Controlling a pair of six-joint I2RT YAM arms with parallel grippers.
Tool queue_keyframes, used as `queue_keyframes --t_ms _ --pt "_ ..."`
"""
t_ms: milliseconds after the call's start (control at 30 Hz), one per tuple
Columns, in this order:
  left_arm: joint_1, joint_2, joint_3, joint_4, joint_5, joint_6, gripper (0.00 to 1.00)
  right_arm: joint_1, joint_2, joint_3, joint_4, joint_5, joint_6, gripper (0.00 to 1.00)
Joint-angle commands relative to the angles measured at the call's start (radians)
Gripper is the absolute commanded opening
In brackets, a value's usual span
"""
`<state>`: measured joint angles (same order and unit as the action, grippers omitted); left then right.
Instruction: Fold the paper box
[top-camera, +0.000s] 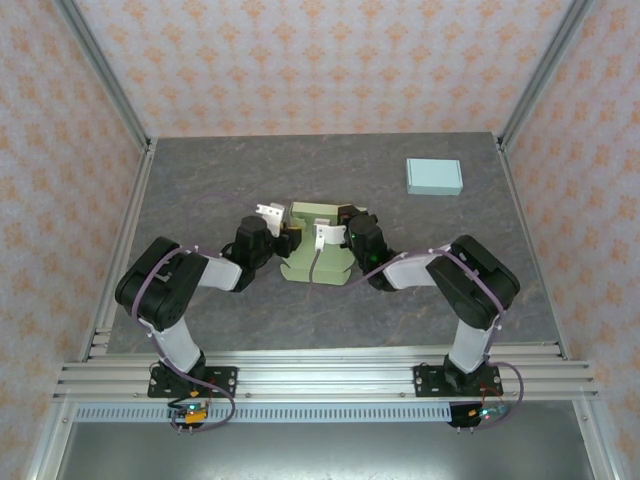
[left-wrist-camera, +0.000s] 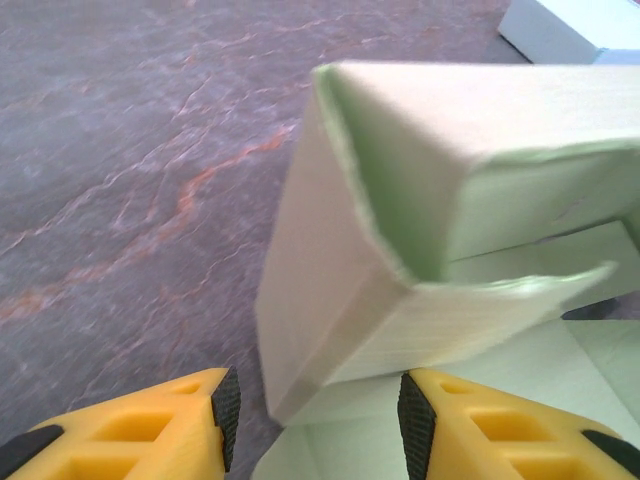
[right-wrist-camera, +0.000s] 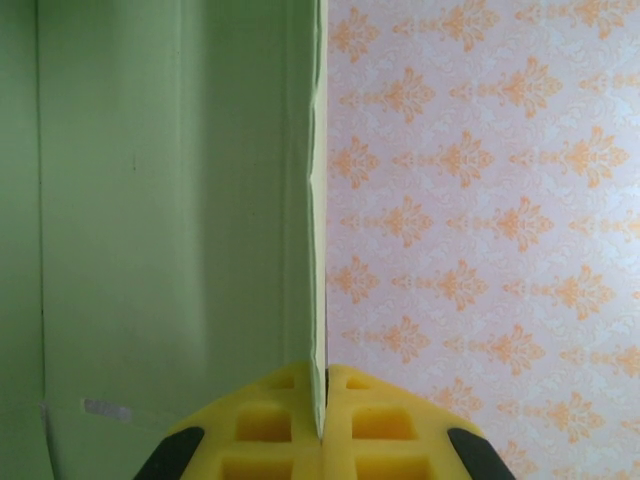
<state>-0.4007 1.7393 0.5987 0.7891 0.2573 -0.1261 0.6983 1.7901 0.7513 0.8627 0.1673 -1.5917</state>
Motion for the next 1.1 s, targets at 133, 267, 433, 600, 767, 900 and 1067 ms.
queue_keyframes --t_ms 133,267,433,600,767,900,1067 --pt "-0.041 0.038 0.052 0.022 -0.097 0.039 0.47 0.032 0.046 -0.031 0.066 0.085 -0.014 0.03" --pt "-0.044 0.053 0.049 0.050 -0.100 0.043 0.46 0.035 0.048 -0.045 0.094 0.112 0.004 0.04" --pt "-0.037 0.034 0.012 0.074 -0.084 0.073 0.50 0.035 0.018 -0.071 0.062 0.096 -0.013 0.04" --pt "-0.030 0.047 -0.005 0.085 -0.067 0.078 0.52 0.036 -0.006 -0.091 0.020 0.074 -0.033 0.04" --pt "-0.030 0.065 0.014 0.104 -0.066 0.057 0.50 0.056 -0.010 -0.094 0.025 0.098 -0.025 0.04" --pt "-0.033 0.084 0.062 0.061 -0.008 0.063 0.43 0.070 -0.009 -0.098 0.024 0.103 -0.006 0.04" --pt "-0.036 0.103 0.069 0.074 -0.005 0.050 0.27 0.088 -0.011 -0.096 0.025 0.101 0.009 0.05"
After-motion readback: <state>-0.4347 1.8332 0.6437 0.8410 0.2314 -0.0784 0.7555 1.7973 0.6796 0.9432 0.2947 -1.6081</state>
